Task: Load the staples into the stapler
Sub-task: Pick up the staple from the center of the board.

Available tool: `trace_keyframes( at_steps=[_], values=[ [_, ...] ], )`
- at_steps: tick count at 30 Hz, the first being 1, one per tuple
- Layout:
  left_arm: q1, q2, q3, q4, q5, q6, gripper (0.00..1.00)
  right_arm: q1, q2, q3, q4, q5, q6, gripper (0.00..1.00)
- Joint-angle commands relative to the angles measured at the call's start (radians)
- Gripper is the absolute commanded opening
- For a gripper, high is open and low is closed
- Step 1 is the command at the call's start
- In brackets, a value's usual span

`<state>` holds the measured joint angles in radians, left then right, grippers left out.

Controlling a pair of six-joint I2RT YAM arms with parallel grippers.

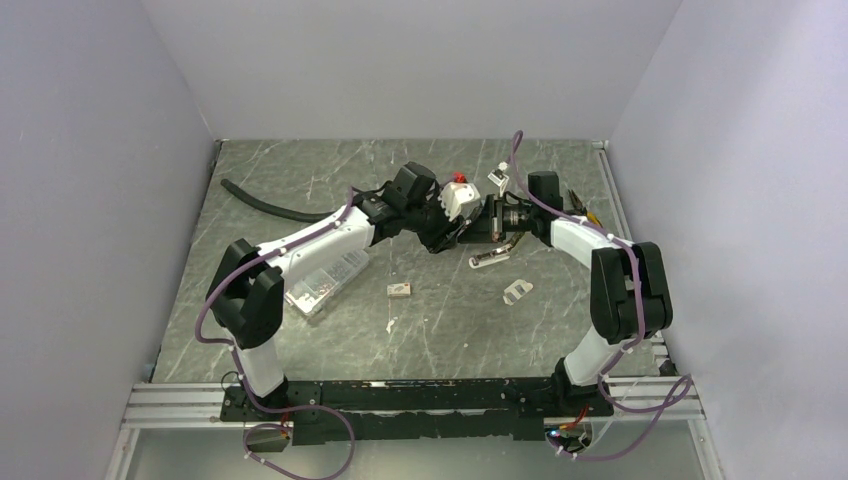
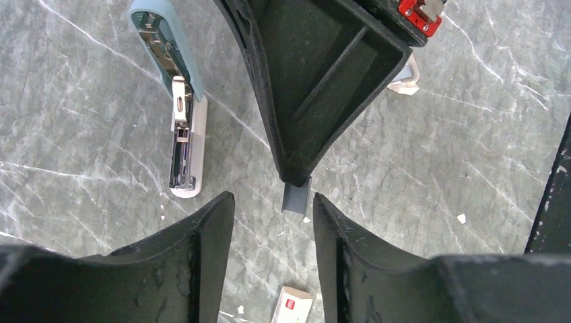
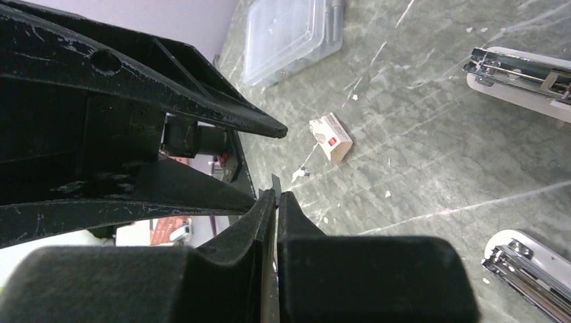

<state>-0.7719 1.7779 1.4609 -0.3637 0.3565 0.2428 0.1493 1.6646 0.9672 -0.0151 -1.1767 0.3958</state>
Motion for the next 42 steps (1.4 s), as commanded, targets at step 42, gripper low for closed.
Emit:
trace_keyframes(
  at_steps=[42],
  values=[
    [-0.112, -0.07, -0.031, 0.102, -0.169, 0.519, 0.6, -0.05, -0.138, -0.094, 0.179, 0.078, 0.499, 0.07]
  ],
)
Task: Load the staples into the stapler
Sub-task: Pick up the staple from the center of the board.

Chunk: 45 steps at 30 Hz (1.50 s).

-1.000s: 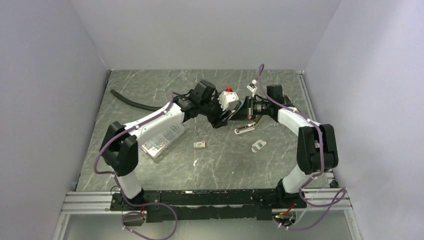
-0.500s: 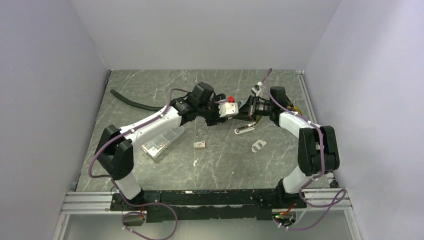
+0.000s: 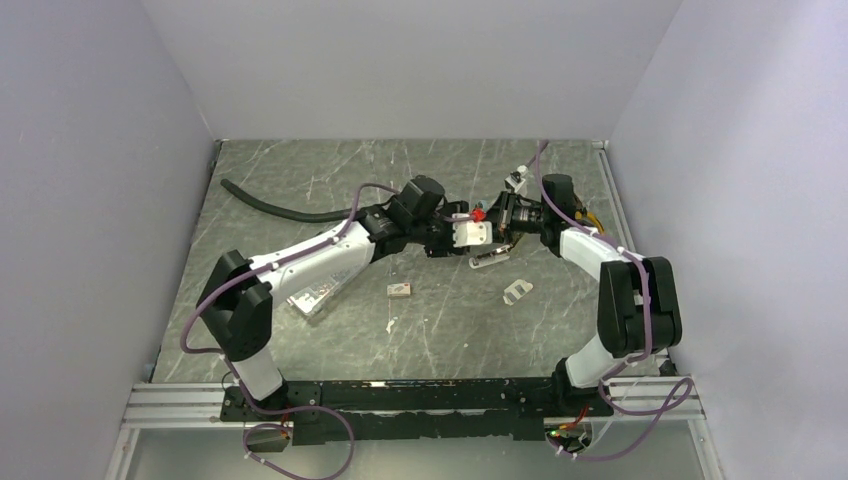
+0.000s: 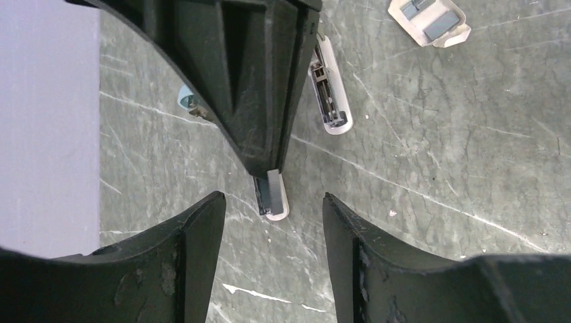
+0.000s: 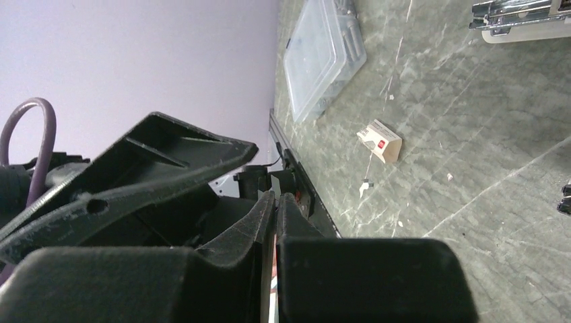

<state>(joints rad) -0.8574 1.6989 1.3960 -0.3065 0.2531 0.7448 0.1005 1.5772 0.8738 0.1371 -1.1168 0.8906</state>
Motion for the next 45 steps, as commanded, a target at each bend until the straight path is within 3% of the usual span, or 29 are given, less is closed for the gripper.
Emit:
trace_keyframes(
  at_steps=[1, 8, 25, 35, 38, 41, 45],
  values=[
    [-0.033, 0.01, 0.033, 0.05, -0.083, 0.021, 0.59, -0.001, -0.054, -0.003, 0.025, 0.021, 0.002, 0.07],
    [-0.05, 0.009, 0.022, 0.083, -0.158, 0.044, 0.54, -0.001, -0.073, -0.008, 0.017, 0.032, -0.01, 0.07],
    [-0.051, 0.008, 0.021, 0.085, -0.181, 0.056, 0.28, -0.001, -0.074, -0.016, 0.036, 0.034, -0.001, 0.08],
    [-0.052, 0.012, 0.03, 0.06, -0.155, 0.048, 0.04, -0.006, -0.087, -0.016, 0.059, 0.029, 0.016, 0.38],
    [-0.051, 0.002, 0.021, 0.058, -0.149, 0.036, 0.03, -0.024, -0.098, -0.009, 0.065, 0.018, 0.004, 0.43],
    [-0.049, -0.02, 0.007, 0.053, -0.128, 0.009, 0.03, -0.06, -0.114, 0.008, 0.035, -0.003, -0.073, 0.47],
    [-0.036, -0.056, -0.006, 0.026, -0.055, -0.046, 0.03, -0.097, -0.136, 0.065, -0.082, -0.052, -0.329, 0.48]
  ],
)
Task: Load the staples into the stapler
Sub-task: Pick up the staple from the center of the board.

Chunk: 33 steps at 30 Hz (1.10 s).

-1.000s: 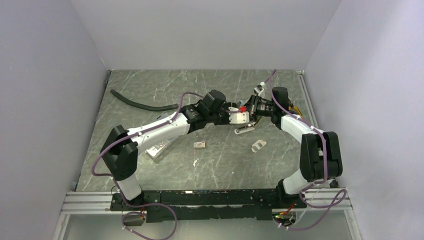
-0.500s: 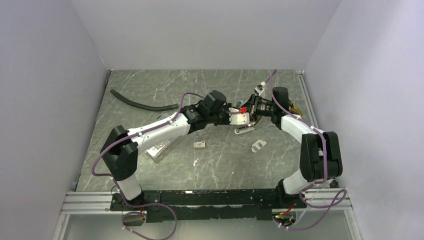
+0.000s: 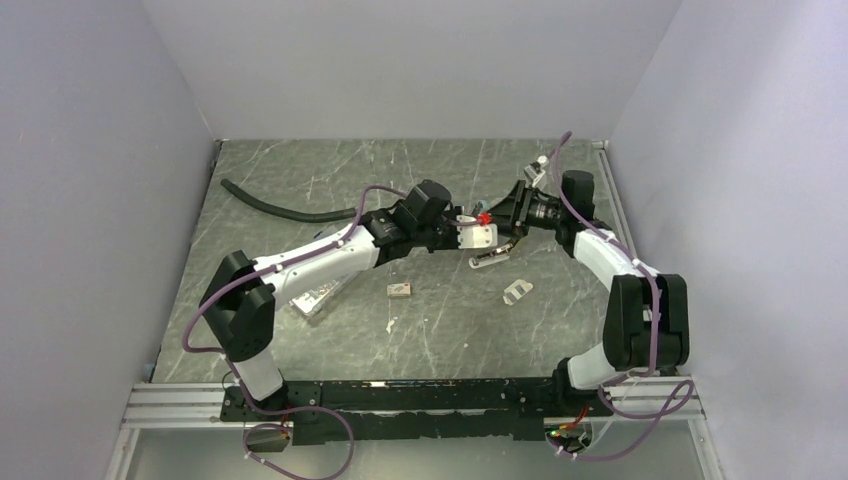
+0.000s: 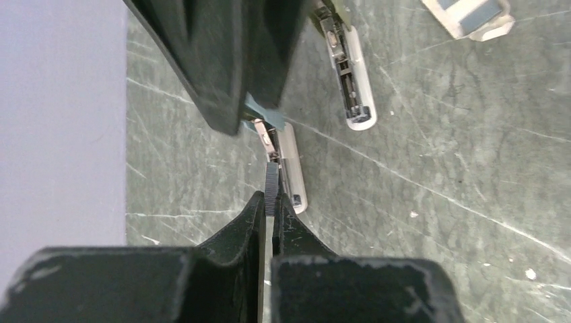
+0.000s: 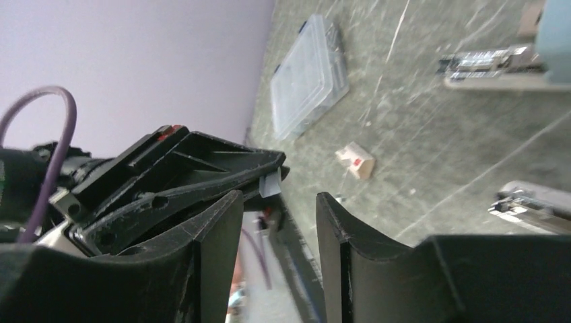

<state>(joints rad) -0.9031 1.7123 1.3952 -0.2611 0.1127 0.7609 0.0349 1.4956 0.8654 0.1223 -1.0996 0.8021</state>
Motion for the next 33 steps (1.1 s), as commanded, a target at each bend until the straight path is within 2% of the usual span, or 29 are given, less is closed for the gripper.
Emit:
trace_keyframes(
  at_steps=[1, 6, 9, 12, 17, 22, 26, 33],
  values=[
    [0.017, -0.077, -0.005, -0.028, 0.114, -0.088, 0.03, -0.032, -0.07, 0.085, -0.108, -0.068, -0.323, 0.48],
    [0.099, -0.111, 0.016, -0.076, 0.376, -0.28, 0.04, -0.064, -0.222, 0.079, -0.251, -0.075, -0.701, 0.47],
    [0.152, -0.12, 0.018, -0.074, 0.552, -0.427, 0.07, -0.064, -0.28, 0.123, -0.413, -0.086, -0.946, 0.47],
    [0.161, -0.109, 0.023, -0.063, 0.675, -0.534, 0.1, -0.061, -0.324, 0.148, -0.523, -0.097, -1.1, 0.47],
    [0.161, -0.065, 0.053, -0.05, 0.831, -0.677, 0.11, -0.01, -0.381, 0.168, -0.605, -0.089, -1.222, 0.49],
    [0.161, -0.038, 0.059, 0.002, 0.899, -0.792, 0.14, 0.06, -0.407, 0.138, -0.611, -0.066, -1.222, 0.49],
    [0.161, -0.008, 0.082, -0.015, 0.9, -0.807, 0.15, 0.128, -0.418, 0.124, -0.624, -0.042, -1.227, 0.49],
    [0.161, 0.03, 0.097, -0.035, 0.92, -0.813, 0.16, 0.153, -0.395, 0.118, -0.625, -0.027, -1.227, 0.43]
  ],
)
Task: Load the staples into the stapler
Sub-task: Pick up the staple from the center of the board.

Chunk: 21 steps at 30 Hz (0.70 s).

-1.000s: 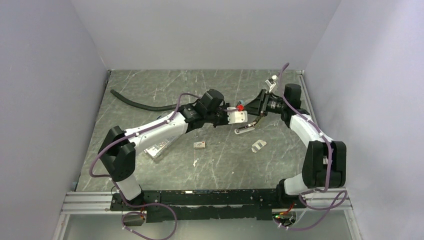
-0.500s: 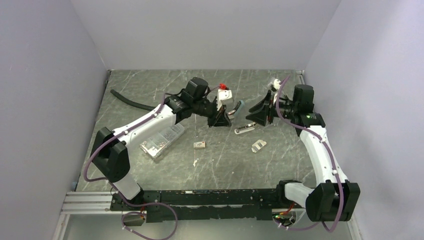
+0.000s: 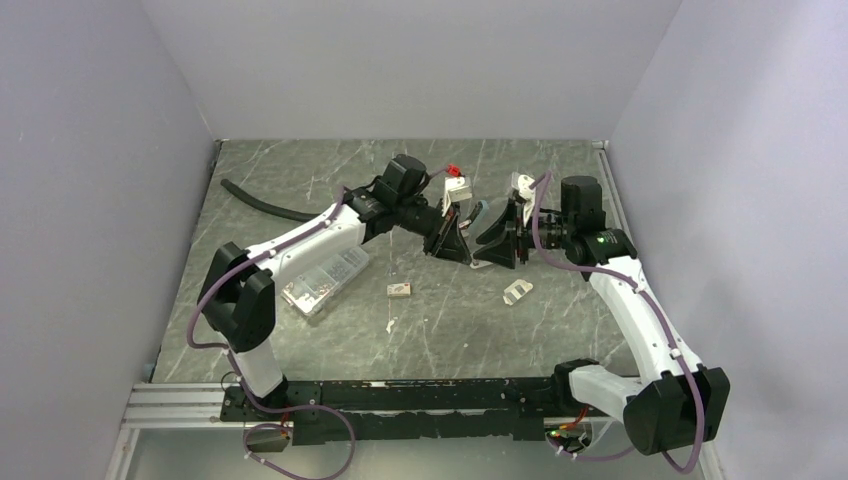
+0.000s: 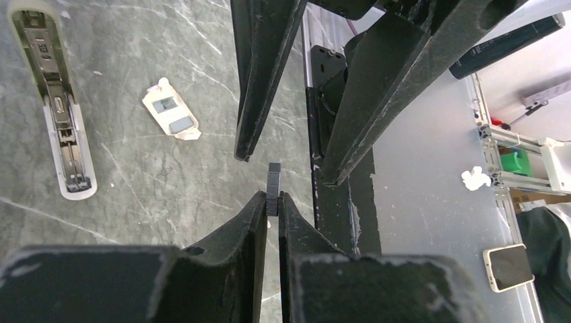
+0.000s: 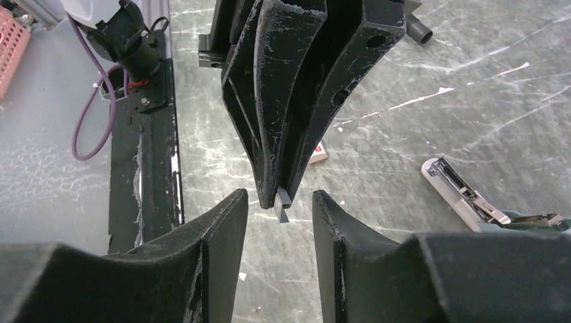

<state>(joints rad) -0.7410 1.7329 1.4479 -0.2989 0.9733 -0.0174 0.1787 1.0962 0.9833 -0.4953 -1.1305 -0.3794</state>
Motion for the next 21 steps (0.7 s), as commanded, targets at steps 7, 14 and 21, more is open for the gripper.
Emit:
trace_keyframes(
  at_steps=[7, 14, 21],
  values=[
    [-0.001, 0.021, 0.057, -0.003, 0.073, -0.039, 0.15, 0.014, 0.027, 0.007, -0.043, 0.031, -0.085, 0.4],
    [-0.001, 0.016, 0.046, -0.003, 0.073, -0.026, 0.16, 0.014, 0.037, 0.015, -0.06, 0.025, -0.095, 0.35],
    [-0.001, 0.016, 0.052, -0.011, 0.07, -0.02, 0.16, 0.016, 0.048, 0.021, -0.081, 0.003, -0.105, 0.27]
  ],
)
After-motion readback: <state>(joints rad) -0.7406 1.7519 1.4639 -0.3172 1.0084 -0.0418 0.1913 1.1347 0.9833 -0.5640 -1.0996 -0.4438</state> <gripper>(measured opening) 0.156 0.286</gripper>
